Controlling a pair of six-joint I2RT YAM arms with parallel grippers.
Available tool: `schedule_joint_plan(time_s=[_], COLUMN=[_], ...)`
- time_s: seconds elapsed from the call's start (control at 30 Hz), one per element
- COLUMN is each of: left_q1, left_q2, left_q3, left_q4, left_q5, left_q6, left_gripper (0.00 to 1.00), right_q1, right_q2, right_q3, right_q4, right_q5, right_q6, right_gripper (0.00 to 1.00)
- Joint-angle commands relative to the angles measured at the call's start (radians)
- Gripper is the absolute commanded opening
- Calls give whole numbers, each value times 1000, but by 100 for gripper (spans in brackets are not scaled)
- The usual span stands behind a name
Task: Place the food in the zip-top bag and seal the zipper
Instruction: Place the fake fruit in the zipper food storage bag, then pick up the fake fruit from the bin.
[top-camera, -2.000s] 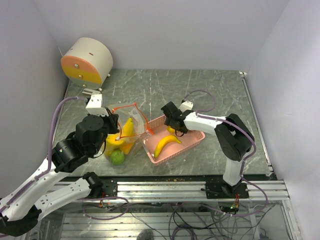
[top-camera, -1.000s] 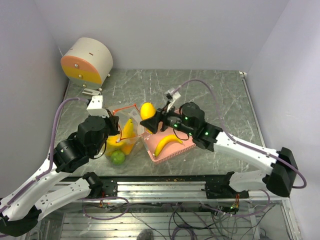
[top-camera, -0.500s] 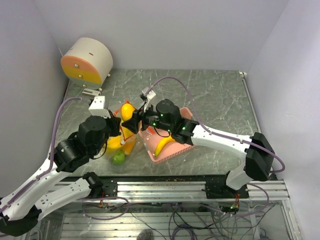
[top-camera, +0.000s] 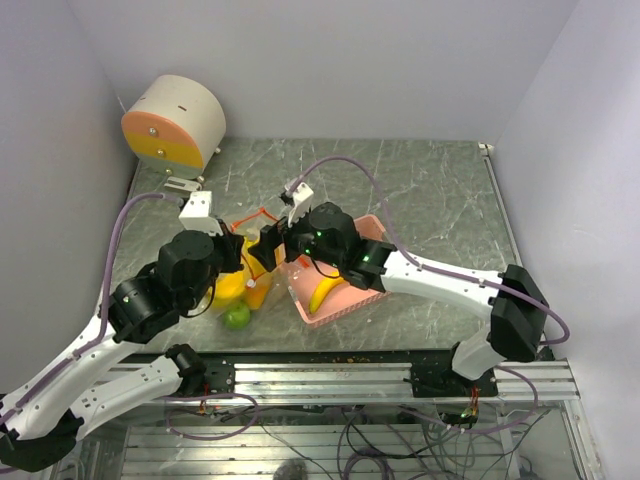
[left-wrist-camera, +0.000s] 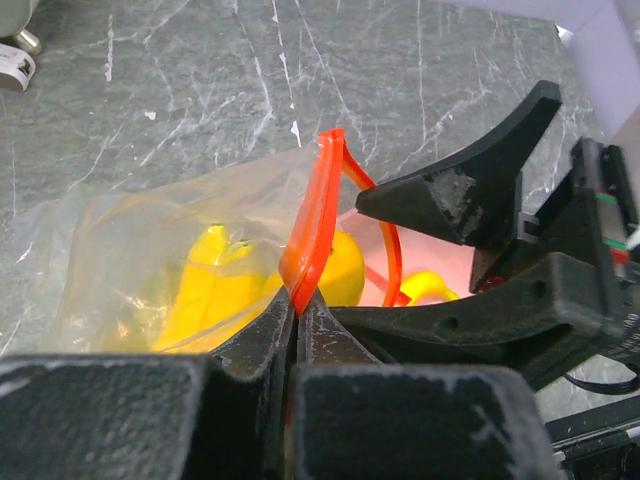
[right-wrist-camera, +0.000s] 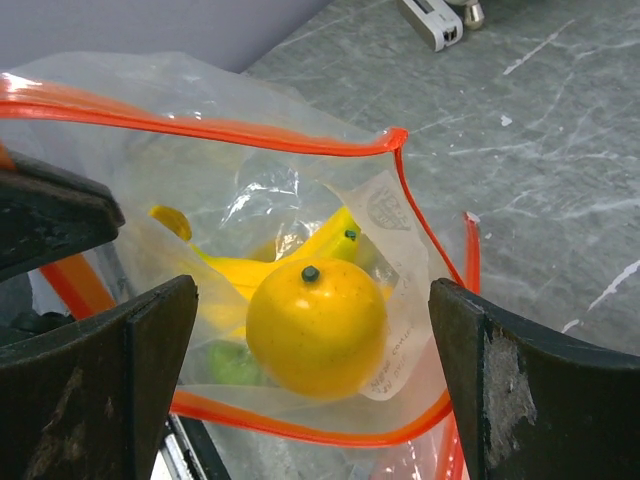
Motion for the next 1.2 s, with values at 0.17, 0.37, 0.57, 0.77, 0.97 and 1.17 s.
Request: schedule_joint_plan(time_s=[0.17,0.37,0.57,0.77,0.97,1.17], left_q1=[5,5,4,4,4,5], left_q2=[-5,-102,-146,-89,-44,-43], left_q3=[17,11,76,-78,-231,-186], left_q4=[14,85,102,152,271,212], left_q5=[-13,-28,-24,79,147,128], left_q6=[0,-3,22,-45,-102,-85], left_gripper=[7,7,7,7,7,7], right_q1=[6,-35,-165,-190,-189,-257], right_q2=[-239,-255,-201,-107,-4,54], right_q3=[-59,-32,-120,-166,-161,-175], right_q4=[-176,-525,-745,-718,-623,-551], right_q5=[246,425,355,265,204,159], right_q6=[31,184,369,400,316,280], right_gripper=[100,100,100,96,95,92])
